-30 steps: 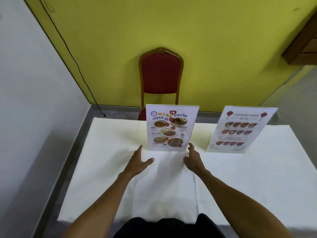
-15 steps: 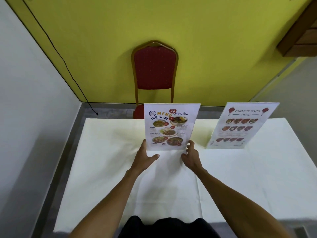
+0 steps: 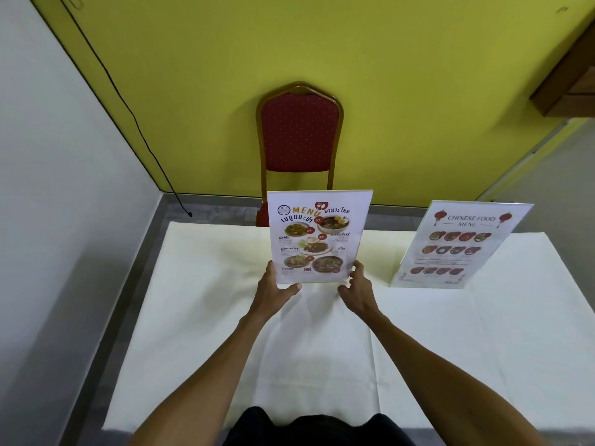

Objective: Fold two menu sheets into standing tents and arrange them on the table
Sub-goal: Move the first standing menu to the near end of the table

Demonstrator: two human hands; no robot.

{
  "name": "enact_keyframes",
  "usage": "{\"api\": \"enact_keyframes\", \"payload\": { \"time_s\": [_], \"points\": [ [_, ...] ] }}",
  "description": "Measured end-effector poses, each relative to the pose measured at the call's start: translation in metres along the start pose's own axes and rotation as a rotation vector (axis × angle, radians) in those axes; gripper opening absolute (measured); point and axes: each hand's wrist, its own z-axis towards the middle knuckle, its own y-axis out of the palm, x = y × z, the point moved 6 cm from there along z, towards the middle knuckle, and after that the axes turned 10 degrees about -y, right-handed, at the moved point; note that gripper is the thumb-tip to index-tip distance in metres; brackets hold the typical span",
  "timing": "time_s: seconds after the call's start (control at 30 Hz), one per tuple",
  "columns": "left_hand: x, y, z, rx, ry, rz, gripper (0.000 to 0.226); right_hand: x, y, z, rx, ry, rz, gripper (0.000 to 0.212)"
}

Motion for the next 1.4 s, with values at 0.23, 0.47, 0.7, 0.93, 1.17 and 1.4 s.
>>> {"api": "enact_keyframes", "payload": {
  "time_s": [0.23, 0.47, 0.7, 0.93, 1.17, 1.4],
  "points": [
    [-0.003, -0.053, 0.008, 0.103, 0.035, -0.085, 0.067, -0.045, 0.026, 0.029, -0.059, -0.108, -0.025, 0.064],
    [-0.023, -0.126, -0.001, 0.216, 0.046, -0.146, 0.074, -0.093, 0.089, 0.054, -0.171, -0.224, -0.067, 0.061],
    [-0.041, -0.176, -0.008, 0.314, 0.024, -0.204, 0.08, -0.121, 0.144, 0.071, -0.255, -0.276, -0.094, 0.056],
    [-0.049, -0.197, -0.003, 0.351, 0.002, -0.239, 0.08, -0.132, 0.175, 0.085, -0.307, -0.289, -0.11, 0.058],
    [-0.054, -0.213, 0.019, 0.38, -0.027, -0.264, 0.082, -0.142, 0.192, 0.106, -0.333, -0.299, -0.103, 0.056],
    [-0.062, -0.222, 0.033, 0.398, -0.044, -0.25, 0.083, -0.143, 0.209, 0.12, -0.372, -0.288, -0.078, 0.065]
  ]
}}
